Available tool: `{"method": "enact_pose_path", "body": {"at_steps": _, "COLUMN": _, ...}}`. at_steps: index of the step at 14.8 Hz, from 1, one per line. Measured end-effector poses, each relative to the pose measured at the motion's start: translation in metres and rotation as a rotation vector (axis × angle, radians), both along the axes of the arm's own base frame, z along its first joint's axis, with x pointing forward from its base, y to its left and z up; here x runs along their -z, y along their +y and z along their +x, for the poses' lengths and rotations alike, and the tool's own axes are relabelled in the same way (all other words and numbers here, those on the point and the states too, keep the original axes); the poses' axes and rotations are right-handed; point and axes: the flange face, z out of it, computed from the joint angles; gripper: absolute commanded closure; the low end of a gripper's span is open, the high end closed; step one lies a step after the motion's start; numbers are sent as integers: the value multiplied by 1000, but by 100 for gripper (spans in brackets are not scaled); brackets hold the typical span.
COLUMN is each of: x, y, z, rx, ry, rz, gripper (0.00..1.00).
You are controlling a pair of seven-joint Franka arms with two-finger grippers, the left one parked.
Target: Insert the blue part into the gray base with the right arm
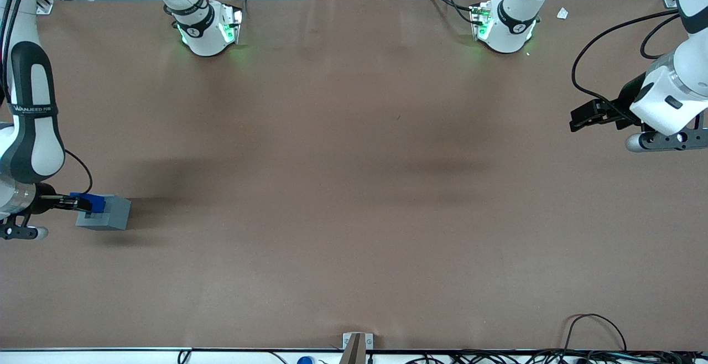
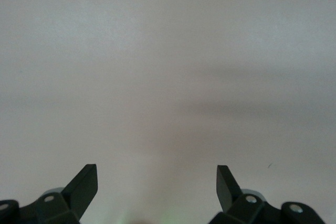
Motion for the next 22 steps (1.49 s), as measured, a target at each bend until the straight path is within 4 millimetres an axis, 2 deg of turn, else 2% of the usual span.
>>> {"method": "enact_pose_path", "body": {"at_steps": 13, "x": 9, "y": -1, "z": 6, "rx": -37, "ry": -17, "rz": -6, "gripper": 95}}
{"method": "enact_pose_path", "body": {"at_steps": 17, "x": 19, "y": -1, "z": 8, "rx": -40, "ry": -20, "rz": -9, "gripper": 93}}
{"method": "enact_pose_path", "body": {"at_steps": 18, "x": 18, "y": -1, "z": 8, "rx": -41, "ry": -22, "rz": -10, "gripper": 88}}
{"method": "enact_pose_path", "body": {"at_steps": 19, "x": 19, "y": -1, "z": 8, "rx": -41, "ry": -22, "rz": -10, "gripper": 76}}
{"method": "enact_pose_path", "body": {"at_steps": 20, "x": 19, "y": -1, "z": 9, "rx": -41, "ry": -22, "rz": -10, "gripper": 68}}
{"method": "enact_pose_path", "body": {"at_steps": 21, "x": 19, "y": -1, "z": 9, "rx": -41, "ry": -22, "rz": -10, "gripper": 27}}
{"method": "enact_pose_path", "body": {"at_steps": 22, "x": 19, "y": -1, "z": 9, "rx": -41, "ry": -22, "rz": -10, "gripper": 0}}
